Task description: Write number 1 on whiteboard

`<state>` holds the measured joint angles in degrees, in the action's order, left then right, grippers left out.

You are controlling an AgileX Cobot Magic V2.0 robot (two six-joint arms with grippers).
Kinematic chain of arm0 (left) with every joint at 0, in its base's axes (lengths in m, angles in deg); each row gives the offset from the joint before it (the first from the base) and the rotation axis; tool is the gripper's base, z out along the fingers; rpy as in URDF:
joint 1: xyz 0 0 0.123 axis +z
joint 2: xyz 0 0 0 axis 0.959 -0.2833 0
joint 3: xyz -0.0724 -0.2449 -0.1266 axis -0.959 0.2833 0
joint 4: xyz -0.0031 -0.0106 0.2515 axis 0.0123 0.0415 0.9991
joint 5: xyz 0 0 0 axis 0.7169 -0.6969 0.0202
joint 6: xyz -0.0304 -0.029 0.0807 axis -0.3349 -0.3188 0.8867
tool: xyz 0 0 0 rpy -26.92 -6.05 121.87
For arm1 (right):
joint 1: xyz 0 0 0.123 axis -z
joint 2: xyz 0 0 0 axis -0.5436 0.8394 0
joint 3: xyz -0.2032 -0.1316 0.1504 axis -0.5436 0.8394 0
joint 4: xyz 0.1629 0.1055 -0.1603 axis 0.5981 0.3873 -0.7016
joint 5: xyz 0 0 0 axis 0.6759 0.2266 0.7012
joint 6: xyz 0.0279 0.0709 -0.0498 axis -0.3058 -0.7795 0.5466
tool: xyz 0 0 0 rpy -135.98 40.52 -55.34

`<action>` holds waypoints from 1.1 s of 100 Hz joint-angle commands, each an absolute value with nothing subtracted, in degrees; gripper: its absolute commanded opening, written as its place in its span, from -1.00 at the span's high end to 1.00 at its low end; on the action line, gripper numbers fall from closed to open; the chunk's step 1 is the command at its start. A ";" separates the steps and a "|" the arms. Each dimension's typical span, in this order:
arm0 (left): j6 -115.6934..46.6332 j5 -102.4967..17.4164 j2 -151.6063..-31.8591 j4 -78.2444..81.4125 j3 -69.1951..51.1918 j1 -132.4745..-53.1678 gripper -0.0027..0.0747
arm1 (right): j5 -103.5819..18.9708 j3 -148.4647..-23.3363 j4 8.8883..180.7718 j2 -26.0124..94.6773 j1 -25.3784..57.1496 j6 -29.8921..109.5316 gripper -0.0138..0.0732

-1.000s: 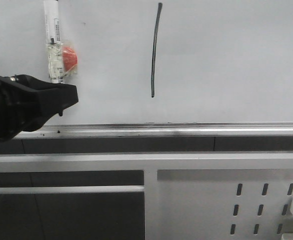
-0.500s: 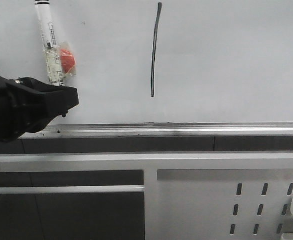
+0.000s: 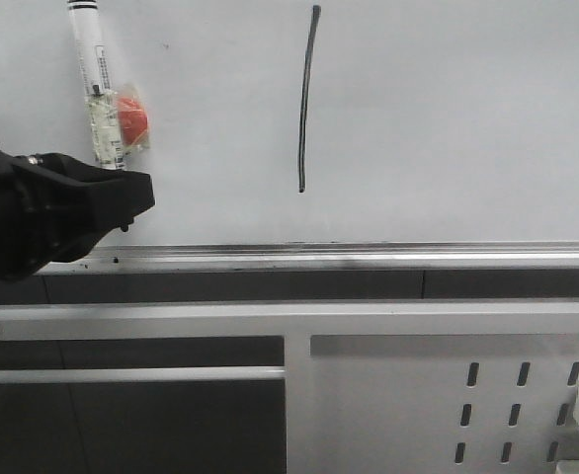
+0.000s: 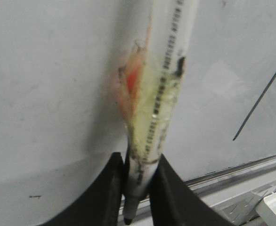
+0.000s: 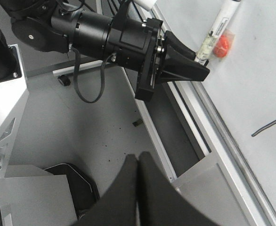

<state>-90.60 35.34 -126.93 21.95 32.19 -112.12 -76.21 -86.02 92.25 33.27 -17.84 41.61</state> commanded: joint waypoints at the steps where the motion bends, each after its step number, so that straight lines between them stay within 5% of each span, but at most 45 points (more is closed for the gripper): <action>1: -91.07 48.23 -125.79 19.77 31.03 -112.33 0.44 | -72.96 -87.80 92.19 32.25 -17.58 41.81 0.85; 12: -91.07 48.23 -125.79 19.77 31.03 -112.33 0.12 | -72.96 -87.80 92.19 32.25 -17.58 41.81 0.85; 51: -91.53 48.23 -123.30 22.34 35.04 -112.33 0.12 | -72.28 -87.16 91.54 30.15 -17.58 41.81 0.84; 79: -91.53 48.23 -116.84 25.87 41.07 -112.33 0.13 | -58.19 -74.25 90.21 14.59 -17.58 40.01 0.78; 88: -91.53 48.23 -114.76 28.56 43.03 -112.33 0.36 | -53.80 -67.24 89.96 7.80 -17.58 36.12 0.79; 98: -91.28 48.23 -112.60 31.05 44.99 -112.33 0.98 | -51.88 -58.79 89.70 -0.02 -17.58 34.83 0.79; 110: -89.35 48.23 -110.21 34.59 46.15 -112.33 0.98 | -51.57 -49.95 89.67 -8.57 -17.58 34.83 0.79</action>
<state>-90.35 35.45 -112.82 32.21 46.14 -112.12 -56.94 -53.59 89.94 -4.23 -17.84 35.38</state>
